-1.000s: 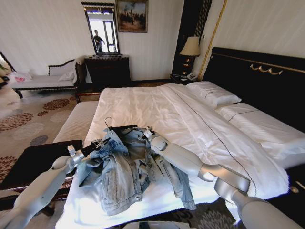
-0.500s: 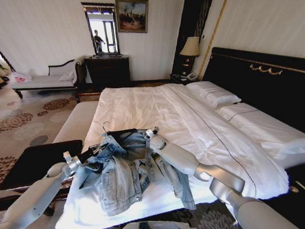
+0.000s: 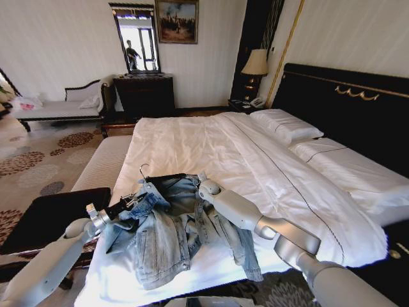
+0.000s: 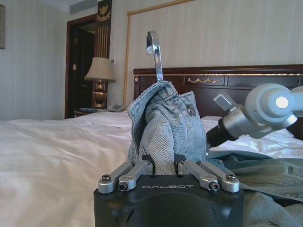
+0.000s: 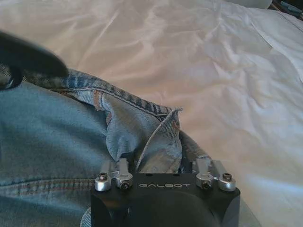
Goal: Pick up the clothes from the bed and hang them on the clothes hanger.
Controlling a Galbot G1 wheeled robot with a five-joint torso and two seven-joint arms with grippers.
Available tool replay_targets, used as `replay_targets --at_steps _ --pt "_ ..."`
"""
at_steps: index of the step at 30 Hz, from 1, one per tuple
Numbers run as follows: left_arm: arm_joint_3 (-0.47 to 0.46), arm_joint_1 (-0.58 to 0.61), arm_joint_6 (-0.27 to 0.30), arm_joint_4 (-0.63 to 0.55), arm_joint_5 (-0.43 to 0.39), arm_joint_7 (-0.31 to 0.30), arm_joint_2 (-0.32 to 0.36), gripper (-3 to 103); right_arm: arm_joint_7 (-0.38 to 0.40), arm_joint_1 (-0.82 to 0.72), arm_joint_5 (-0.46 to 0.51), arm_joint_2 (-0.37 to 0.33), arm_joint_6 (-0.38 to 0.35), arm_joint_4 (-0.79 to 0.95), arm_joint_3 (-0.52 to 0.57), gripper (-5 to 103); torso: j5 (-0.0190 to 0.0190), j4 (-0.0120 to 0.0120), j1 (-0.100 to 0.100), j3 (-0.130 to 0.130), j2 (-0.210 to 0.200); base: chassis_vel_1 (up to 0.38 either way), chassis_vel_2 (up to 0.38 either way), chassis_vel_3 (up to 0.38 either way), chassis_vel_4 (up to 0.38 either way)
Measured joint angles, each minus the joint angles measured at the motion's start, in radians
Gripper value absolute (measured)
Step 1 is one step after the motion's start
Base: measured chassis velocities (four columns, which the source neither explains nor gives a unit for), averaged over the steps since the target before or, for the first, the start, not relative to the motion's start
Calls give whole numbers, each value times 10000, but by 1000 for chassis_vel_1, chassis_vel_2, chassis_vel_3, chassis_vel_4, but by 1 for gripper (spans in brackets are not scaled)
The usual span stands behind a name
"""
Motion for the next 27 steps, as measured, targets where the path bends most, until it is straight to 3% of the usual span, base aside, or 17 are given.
replay_targets --at_steps 4,6,9,14,27 --pt "-78 135 5 -118 29 12 64 17 212 23 218 -4 136 48 45 34 0 -1 0 0 0 0 0 0 0" --pt "-92 158 6 -126 32 15 78 17 240 23 236 -21 156 101 52 34 1 -1 0 1 0 0 0 0 0" --pt "-143 250 6 -154 41 22 97 17 311 15 234 -102 222 285 60 18 0 -2 0 0 0 0 0 0 0" --pt "-290 598 8 -453 152 77 105 17 371 -10 180 -214 454 548 101 3 1 0 -1 0 -1 0 0 0 0" --pt "-213 770 58 -839 365 96 -22 17 452 -18 26 -888 1136 2107 278 3 1 1 -1 2 -2 0 0 0 0"
